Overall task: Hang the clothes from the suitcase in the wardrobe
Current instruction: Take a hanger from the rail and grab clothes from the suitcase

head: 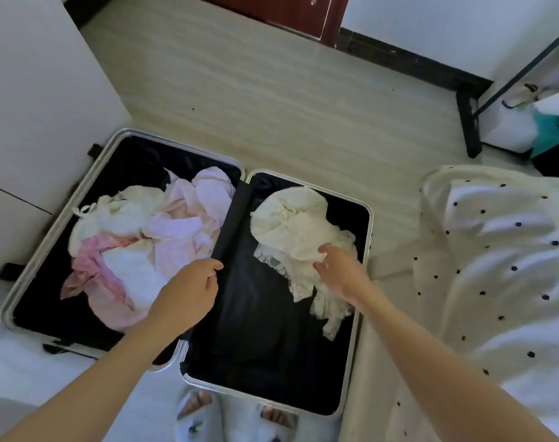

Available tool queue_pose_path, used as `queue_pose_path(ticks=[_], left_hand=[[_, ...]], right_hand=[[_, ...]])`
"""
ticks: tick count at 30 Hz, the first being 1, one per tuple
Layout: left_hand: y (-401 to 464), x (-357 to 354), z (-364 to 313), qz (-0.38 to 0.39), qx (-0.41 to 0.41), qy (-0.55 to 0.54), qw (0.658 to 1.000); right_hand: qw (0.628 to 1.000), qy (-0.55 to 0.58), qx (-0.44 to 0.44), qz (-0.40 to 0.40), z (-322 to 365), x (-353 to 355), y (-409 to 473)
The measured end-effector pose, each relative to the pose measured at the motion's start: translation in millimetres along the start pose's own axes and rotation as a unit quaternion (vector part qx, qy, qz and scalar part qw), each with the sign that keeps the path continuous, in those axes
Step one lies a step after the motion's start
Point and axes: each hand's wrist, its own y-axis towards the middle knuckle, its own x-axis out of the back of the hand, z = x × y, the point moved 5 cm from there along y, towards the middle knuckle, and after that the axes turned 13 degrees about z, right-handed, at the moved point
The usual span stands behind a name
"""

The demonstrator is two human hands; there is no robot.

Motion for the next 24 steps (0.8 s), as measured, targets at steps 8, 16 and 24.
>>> queue_pose_path(ticks=[8, 16, 24], left_hand=[[109, -92, 99, -0.014, -0.008, 0.031, 0.999], [184, -120, 134, -0.083, -0.038, 0.100, 0.991], [177, -113, 124, -0.049, -0.030, 0.073, 0.996]], right_hand=[[0.988, -0.147, -0.051, -0.014, -48, -86, 172], [0.967, -0.201, -0.155, -0.012, -71, -127, 282], [0.958, 0.272, -0.028, -0.085, -64, -111, 260]])
